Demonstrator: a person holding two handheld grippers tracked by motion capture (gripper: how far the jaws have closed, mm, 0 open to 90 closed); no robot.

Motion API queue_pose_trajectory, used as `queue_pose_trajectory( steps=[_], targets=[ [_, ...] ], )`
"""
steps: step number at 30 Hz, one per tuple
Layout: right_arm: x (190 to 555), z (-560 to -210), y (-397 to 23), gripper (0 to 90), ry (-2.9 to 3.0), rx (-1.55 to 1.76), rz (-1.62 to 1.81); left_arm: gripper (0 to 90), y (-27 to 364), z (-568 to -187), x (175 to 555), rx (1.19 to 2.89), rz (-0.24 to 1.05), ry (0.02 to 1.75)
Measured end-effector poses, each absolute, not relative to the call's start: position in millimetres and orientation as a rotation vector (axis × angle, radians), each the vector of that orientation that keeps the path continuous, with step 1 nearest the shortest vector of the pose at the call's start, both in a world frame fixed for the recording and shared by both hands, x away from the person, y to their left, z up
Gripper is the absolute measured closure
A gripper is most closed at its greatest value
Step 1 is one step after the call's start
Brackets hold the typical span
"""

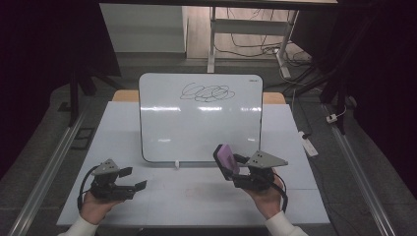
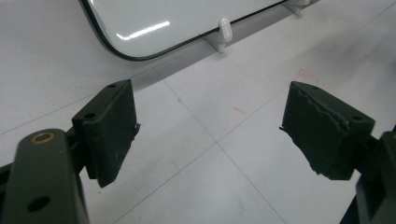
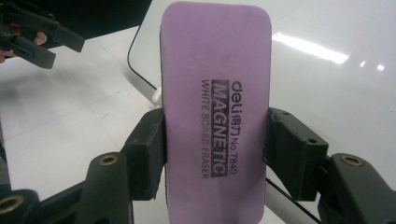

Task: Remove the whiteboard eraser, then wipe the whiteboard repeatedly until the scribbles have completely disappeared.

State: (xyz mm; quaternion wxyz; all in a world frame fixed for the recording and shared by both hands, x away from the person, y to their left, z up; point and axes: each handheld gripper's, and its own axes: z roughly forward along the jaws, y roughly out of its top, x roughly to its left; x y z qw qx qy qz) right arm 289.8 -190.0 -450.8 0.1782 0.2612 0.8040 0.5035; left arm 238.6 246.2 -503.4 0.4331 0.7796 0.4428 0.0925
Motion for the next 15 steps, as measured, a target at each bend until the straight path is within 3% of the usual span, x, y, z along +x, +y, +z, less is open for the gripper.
queue_pose_trajectory(
  steps=[15],
  targets=[
    [300.5,-429.3,-195.7,40.2,2.146,0.754,1.377,18.1,242.6,-506.8,241.3,1.97,0.229,1.092]
  ],
)
